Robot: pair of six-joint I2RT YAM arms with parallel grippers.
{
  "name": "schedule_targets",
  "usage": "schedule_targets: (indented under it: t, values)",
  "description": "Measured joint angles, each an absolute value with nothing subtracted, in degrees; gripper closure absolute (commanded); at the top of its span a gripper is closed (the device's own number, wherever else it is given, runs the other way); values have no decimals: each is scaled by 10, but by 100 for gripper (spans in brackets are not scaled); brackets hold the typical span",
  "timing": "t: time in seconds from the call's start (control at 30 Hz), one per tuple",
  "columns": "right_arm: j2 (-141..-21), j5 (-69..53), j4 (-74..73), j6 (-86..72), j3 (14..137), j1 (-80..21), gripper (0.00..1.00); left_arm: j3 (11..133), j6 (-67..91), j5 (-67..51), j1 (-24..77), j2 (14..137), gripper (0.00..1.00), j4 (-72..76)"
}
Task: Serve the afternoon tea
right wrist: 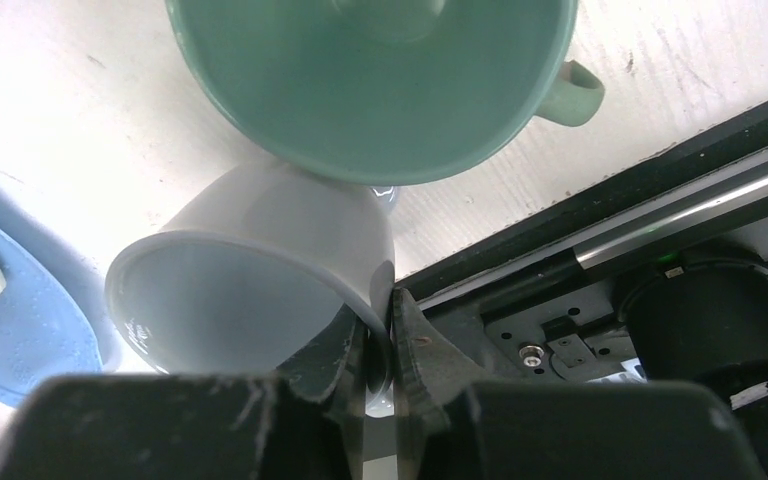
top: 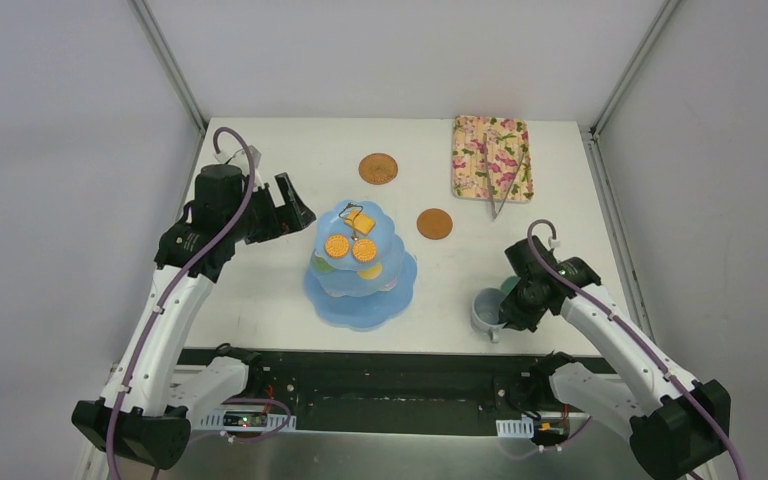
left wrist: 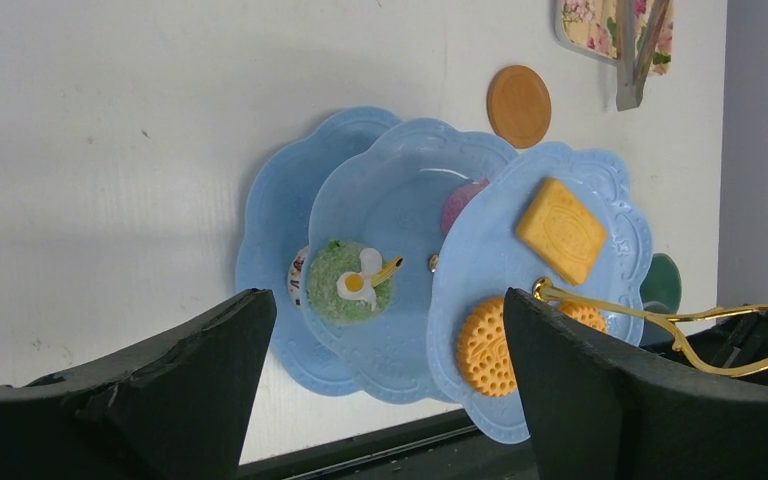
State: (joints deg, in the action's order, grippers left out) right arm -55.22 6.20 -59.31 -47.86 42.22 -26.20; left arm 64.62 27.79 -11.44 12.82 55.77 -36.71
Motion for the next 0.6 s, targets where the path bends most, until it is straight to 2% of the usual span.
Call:
schedule_targets:
  t: [0.33, 0.6]
  values:
    - [-548, 35, -591, -466, 428, -262, 100, 646, 277, -100, 128, 536, 12, -369]
    - [-650, 50, -576, -413, 572, -263, 100, 644, 274, -87, 128, 510, 12, -362]
